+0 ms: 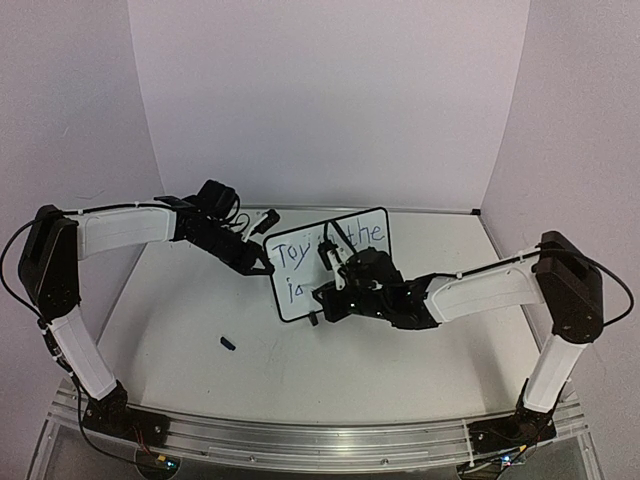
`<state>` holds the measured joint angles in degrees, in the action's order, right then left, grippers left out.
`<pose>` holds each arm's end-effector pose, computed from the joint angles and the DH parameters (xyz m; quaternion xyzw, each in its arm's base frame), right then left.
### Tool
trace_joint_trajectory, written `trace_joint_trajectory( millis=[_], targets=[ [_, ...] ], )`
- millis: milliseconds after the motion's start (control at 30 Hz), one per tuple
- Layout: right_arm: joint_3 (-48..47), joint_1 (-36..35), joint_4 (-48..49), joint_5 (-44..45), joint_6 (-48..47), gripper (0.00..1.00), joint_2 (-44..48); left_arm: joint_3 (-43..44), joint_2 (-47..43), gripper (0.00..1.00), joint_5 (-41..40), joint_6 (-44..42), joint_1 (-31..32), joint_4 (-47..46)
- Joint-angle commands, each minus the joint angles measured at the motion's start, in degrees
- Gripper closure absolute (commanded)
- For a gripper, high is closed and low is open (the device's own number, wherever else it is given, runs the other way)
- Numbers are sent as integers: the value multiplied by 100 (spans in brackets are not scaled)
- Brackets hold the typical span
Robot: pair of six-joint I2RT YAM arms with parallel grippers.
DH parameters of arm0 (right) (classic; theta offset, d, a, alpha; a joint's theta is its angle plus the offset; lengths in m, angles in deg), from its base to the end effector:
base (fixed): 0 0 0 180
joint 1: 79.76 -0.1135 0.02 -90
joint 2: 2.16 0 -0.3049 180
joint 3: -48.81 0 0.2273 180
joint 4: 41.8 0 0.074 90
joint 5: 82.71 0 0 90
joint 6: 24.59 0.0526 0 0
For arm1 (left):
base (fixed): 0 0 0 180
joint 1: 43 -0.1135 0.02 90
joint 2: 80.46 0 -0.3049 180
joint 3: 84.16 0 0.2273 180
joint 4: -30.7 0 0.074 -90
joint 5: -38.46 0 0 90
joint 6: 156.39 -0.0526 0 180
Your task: Write a sentence on the whiteboard
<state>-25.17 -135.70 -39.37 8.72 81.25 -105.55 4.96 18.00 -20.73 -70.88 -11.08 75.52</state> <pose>0.2259 0.3318 0.2411 -0.2861 0.8031 0.2977 0.4296 0.2904 -0.2126 0.2816 0.3642 0.8459 -0.3159 0.2283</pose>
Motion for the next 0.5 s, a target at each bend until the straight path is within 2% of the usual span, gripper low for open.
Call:
trace_joint_trajectory(
  millis=[0,200,467],
  targets=[
    [-141,23,54,-61,-70,100,355,133,165,100,-326,-8,51,204],
    [188,21,55,88,22,100,694,134,174,100,-321,-8,50,204],
    [93,25,54,234,34,100,406,133,183,100,-324,-8,51,203]
  ],
)
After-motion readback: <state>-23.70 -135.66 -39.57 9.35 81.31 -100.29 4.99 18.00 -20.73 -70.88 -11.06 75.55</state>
